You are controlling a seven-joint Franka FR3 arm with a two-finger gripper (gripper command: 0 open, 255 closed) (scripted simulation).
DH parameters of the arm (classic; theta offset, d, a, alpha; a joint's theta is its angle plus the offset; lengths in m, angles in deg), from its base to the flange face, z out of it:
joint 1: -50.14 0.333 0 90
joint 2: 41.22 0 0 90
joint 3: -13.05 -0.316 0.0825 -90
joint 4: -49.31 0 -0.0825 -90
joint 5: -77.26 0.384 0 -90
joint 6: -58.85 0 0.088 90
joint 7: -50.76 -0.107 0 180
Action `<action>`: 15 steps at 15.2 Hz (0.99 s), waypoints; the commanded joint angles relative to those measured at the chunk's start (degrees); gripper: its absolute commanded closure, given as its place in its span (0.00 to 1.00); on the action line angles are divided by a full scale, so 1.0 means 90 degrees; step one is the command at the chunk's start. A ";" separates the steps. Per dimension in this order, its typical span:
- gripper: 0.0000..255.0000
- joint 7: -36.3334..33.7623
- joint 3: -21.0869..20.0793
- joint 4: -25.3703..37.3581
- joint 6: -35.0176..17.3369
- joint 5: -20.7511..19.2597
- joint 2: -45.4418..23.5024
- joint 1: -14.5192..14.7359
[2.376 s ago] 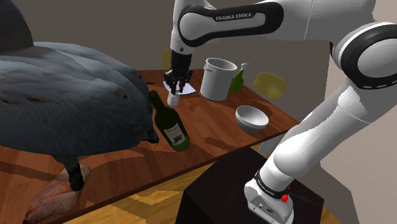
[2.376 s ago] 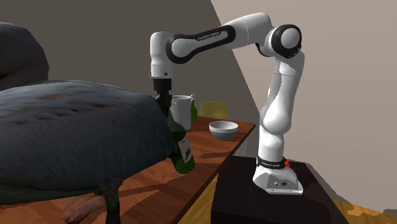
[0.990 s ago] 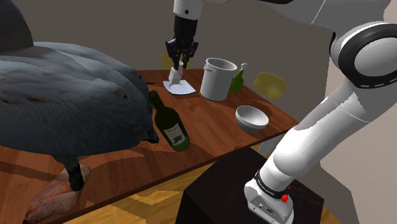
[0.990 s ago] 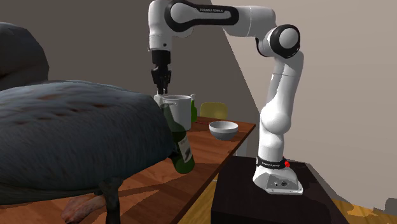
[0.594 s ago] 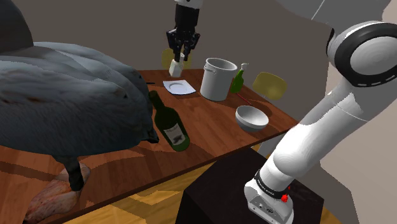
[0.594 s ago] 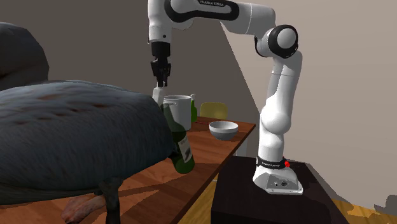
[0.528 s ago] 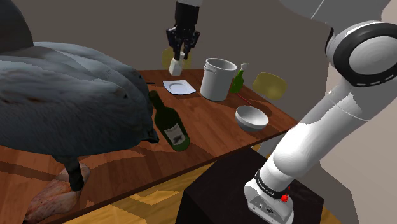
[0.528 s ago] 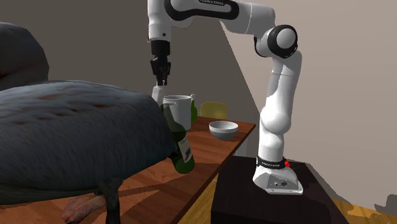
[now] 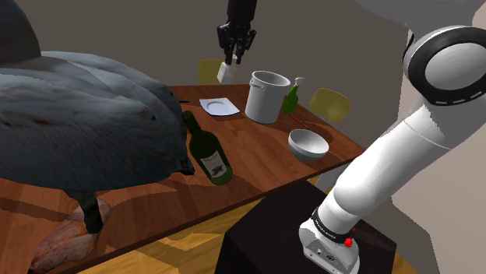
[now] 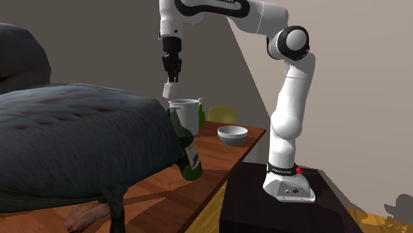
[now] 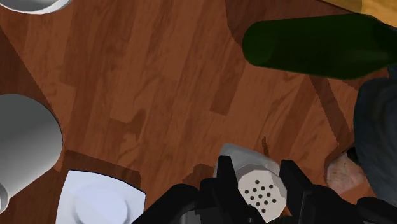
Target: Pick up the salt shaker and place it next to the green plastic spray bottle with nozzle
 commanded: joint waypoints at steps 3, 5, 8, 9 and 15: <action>1.00 0.0683 0.0408 -0.0226 -0.0012 -0.0028 0.0201 -0.0264; 1.00 0.1009 0.0604 -0.0303 -0.0016 -0.0056 0.0269 -0.0391; 1.00 0.1492 0.0901 -0.0362 -0.0018 -0.0111 0.0319 -0.0575; 1.00 0.1652 0.1000 -0.0366 -0.0018 -0.0131 0.0321 -0.0636; 1.00 0.2605 0.1587 -0.0231 -0.0008 -0.0250 0.0190 -0.0999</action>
